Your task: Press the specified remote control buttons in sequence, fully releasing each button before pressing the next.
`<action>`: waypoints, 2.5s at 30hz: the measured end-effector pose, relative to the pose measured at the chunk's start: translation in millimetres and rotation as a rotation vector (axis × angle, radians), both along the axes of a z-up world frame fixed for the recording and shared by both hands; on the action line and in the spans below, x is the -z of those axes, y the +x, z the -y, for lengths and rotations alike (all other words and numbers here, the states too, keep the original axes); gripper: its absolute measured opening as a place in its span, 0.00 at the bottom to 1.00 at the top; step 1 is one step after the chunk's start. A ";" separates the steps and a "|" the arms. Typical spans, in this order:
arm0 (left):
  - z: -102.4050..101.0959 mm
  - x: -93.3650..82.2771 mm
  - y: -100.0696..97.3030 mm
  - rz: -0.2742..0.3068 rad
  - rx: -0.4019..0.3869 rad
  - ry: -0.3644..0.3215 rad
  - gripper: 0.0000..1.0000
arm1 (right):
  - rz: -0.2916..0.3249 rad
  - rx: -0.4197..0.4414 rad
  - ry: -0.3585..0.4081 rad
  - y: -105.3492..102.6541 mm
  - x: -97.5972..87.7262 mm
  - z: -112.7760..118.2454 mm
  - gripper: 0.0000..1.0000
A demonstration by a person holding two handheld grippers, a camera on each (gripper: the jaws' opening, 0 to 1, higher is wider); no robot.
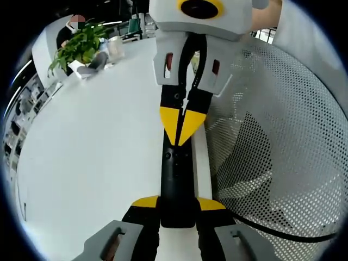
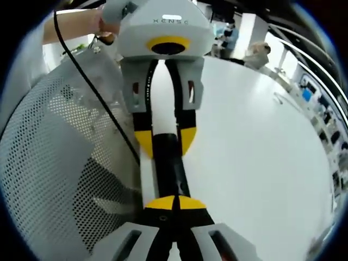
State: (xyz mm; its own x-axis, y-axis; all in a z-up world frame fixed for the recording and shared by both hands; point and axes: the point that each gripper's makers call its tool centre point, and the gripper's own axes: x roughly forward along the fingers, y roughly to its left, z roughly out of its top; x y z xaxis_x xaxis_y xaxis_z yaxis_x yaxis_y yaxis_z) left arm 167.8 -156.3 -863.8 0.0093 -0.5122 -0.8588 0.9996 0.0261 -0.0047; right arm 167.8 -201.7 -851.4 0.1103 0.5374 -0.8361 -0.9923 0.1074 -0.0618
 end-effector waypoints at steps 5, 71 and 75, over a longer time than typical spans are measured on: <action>-0.3 0.0 0.1 -0.005 -0.006 -0.006 0.24 | -0.005 -0.022 -0.009 0.2 0.6 -0.1 0.00; 3.0 -0.5 -0.2 0.006 -0.027 0.001 0.24 | -0.049 -0.063 -0.075 -2.0 1.9 12.6 0.00; 3.1 -0.6 -0.4 0.008 -0.026 -0.006 0.24 | -0.067 -0.054 -0.111 -0.8 2.7 11.9 0.00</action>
State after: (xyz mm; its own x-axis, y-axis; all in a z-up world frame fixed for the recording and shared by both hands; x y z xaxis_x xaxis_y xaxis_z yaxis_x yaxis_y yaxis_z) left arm 167.5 -159.4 -863.2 0.0294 -0.5165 -0.8558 0.9986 0.0524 0.0027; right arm 167.0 -213.6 -854.1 0.0258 0.4452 -0.8951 -0.9987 0.0503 -0.0038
